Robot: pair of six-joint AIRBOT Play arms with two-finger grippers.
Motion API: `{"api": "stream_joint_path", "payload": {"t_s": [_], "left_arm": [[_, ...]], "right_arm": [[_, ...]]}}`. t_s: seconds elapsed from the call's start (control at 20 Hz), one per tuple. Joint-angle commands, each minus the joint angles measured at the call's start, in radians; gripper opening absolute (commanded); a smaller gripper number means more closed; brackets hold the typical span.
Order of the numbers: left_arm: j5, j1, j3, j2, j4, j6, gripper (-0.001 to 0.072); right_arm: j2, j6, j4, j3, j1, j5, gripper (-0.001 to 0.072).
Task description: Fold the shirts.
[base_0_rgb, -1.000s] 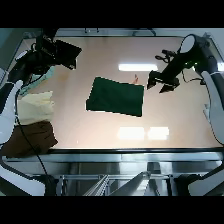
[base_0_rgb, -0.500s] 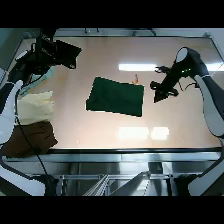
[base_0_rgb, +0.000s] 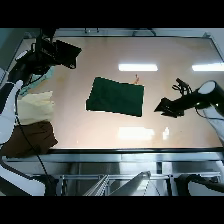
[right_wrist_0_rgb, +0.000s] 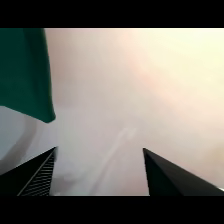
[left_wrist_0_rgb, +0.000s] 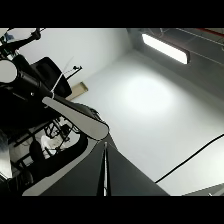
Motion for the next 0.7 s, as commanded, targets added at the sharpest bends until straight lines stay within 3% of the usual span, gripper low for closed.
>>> {"api": "stream_joint_path", "payload": {"t_s": [0.0, 0.5, 0.65], "left_arm": [[-0.002, 0.000, 0.000, 0.000, -0.001, -0.003, 0.0016], [0.027, 0.000, 0.000, 0.000, -0.001, -0.003, 0.0016], [0.026, 0.000, 0.000, 0.000, -0.001, -0.003, 0.0016]], "right_arm": [[-0.014, -0.186, 0.241, -0.110, -0.024, -0.176, 0.0622], [-0.350, -0.203, 0.428, 0.150, 0.103, -0.173, 0.0622], [-0.439, -0.116, 0.471, 0.239, 0.163, -0.169, 0.0620]]}}
